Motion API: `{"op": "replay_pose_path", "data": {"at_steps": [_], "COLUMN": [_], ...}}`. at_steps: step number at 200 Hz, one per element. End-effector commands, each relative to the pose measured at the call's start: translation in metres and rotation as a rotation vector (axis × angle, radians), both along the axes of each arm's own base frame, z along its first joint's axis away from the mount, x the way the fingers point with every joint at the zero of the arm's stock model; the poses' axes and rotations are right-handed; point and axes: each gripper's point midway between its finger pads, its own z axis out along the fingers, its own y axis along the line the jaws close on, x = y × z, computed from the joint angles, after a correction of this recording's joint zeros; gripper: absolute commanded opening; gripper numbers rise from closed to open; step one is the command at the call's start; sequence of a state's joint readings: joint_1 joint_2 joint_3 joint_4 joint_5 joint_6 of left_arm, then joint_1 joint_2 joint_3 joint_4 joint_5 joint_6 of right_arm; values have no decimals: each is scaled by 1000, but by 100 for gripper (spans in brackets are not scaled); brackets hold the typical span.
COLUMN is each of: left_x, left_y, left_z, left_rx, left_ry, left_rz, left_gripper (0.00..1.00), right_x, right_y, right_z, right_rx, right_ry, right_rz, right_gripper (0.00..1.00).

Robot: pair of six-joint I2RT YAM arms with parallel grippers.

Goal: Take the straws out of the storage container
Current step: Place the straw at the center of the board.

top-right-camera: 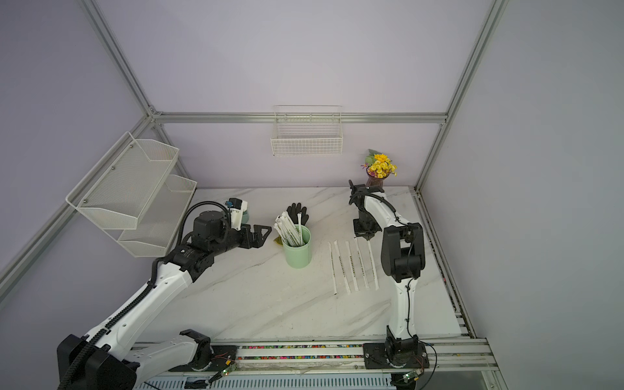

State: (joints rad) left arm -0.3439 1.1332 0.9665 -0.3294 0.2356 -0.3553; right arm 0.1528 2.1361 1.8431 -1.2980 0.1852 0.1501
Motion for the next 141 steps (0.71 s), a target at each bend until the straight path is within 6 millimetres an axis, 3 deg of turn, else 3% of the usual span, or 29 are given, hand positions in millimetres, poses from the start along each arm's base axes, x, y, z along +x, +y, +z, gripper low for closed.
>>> {"op": "replay_pose_path", "data": {"at_steps": [1,141], "left_x": [3,4], "left_y": [-5,-4], "left_z": [13,7], "left_rx": [-9,1], "left_ry": [-48,-39], "left_rz": [-20,-19], "left_gripper": [98,98], "right_x": [8,12], "right_y": [-2,3], "right_z": [-2,-49], "right_rx": [8,42], "right_ry": [-1,54], "right_rz": [-2,-12], "right_gripper": [0,7]}}
